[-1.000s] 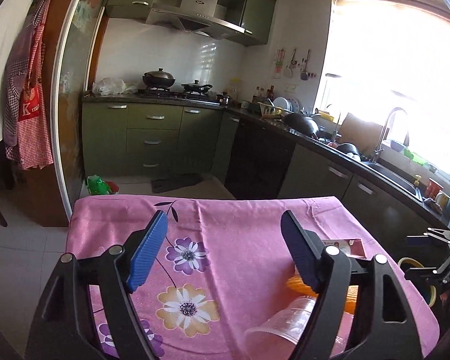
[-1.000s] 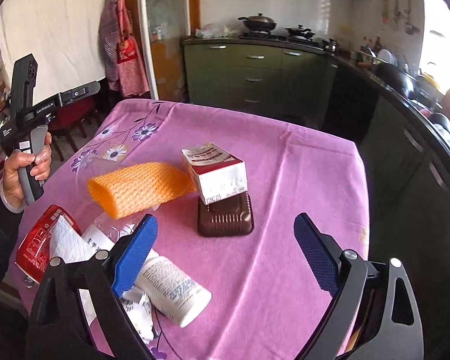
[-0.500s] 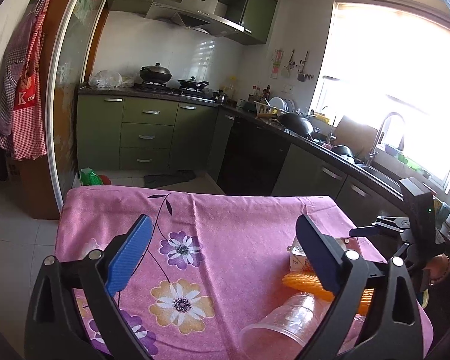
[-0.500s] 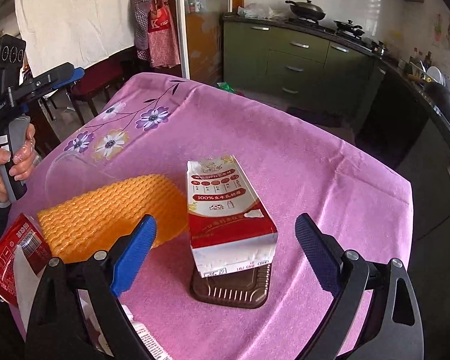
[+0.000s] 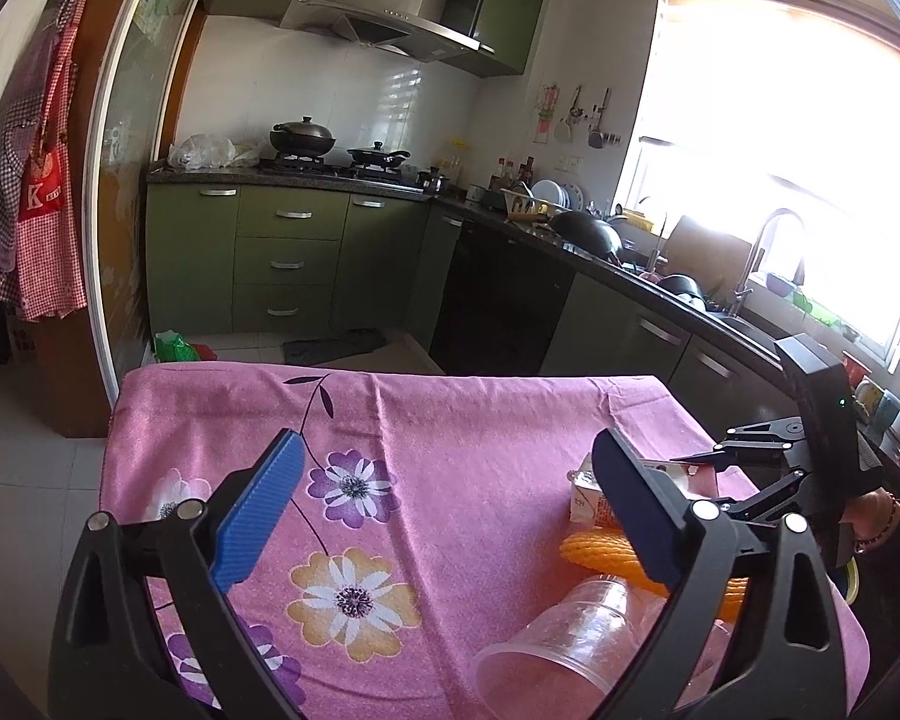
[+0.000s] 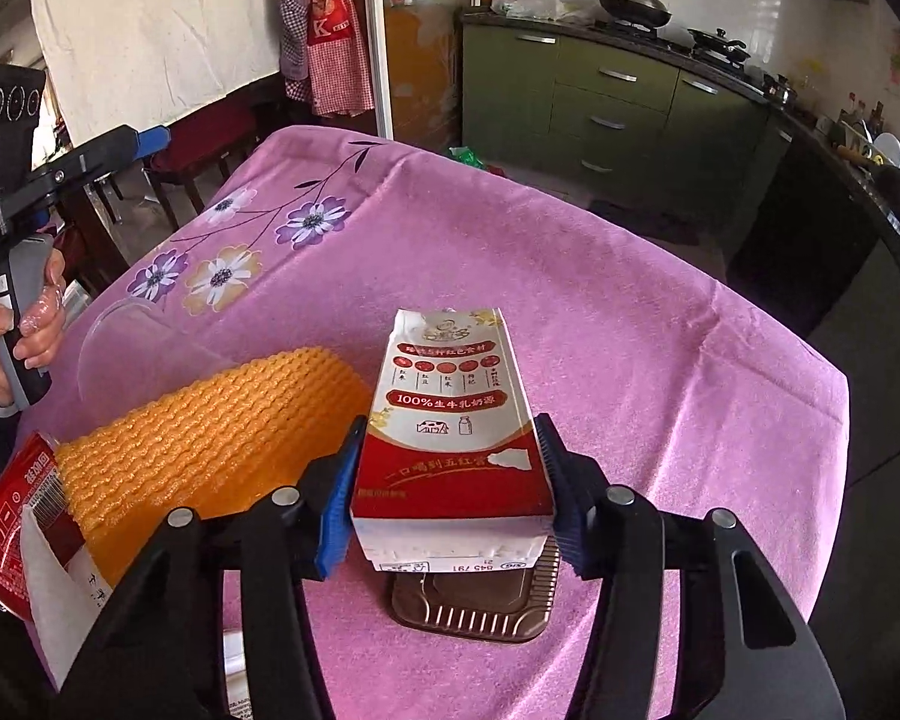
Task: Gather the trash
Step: 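Lift the milk carton with the right gripper and drop it into the bin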
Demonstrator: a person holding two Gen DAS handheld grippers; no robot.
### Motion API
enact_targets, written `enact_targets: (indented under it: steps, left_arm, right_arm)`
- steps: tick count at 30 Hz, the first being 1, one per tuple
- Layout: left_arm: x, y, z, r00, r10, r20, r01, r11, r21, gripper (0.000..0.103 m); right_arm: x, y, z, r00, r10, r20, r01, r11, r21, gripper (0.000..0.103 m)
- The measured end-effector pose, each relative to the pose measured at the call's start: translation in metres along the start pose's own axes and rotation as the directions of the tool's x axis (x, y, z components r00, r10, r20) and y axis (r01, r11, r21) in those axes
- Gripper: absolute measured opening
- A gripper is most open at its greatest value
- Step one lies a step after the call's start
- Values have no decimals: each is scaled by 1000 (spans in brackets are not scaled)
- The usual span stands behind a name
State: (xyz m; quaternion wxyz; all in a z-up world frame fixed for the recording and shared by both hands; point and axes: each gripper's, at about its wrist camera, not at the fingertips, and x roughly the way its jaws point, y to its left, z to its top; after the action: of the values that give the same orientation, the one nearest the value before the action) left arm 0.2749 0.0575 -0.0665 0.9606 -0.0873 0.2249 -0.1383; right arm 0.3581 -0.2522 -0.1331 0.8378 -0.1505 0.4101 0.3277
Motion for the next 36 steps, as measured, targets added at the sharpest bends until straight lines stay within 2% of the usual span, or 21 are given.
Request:
enact_targets:
  steps: [6, 12, 17, 21, 24, 28, 30, 33, 36]
  left_arm:
    - [0, 0, 0, 1000, 1, -4, -1, 1000, -8, 92]
    - [0, 1, 0, 1000, 5, -3, -5, 1000, -7, 92]
    - [0, -2, -1, 1000, 6, 0, -6, 1000, -2, 92]
    - [-3, -2, -2, 1000, 0, 7, 0, 1000, 0, 92]
    - [-5, -4, -3, 1000, -4, 12, 4, 1000, 4, 92]
    - [-6, -7, -4, 1000, -4, 19, 4, 1000, 13, 92]
    - [-7, -7, -3, 1000, -8, 22, 7, 1000, 14, 92]
    - [-10, -10, -4, 999, -14, 32, 13, 1000, 15, 92]
    - [-16, -14, -3, 999, -23, 47, 22, 1000, 21, 92]
  right_arm:
    - [-21, -7, -2, 999, -15, 46, 12, 997, 70, 52]
    - [-66, -5, -14, 992, -59, 110, 46, 992, 120, 52]
    - [-118, 8, -46, 980, -133, 149, 106, 978, 177, 52]
    - [-170, 14, -93, 963, -206, 176, 152, 948, 278, 52]
    - [-211, 15, -139, 944, -280, 176, 199, 906, 374, 52]
    - [-253, 11, -205, 913, -389, 126, 284, 824, 490, 52]
    - [-268, 5, -238, 898, -434, 78, 326, 772, 546, 52]
    - [-280, -11, -286, 867, -498, -20, 399, 668, 628, 52]
    - [-285, -30, -325, 846, -524, -99, 437, 573, 694, 52]
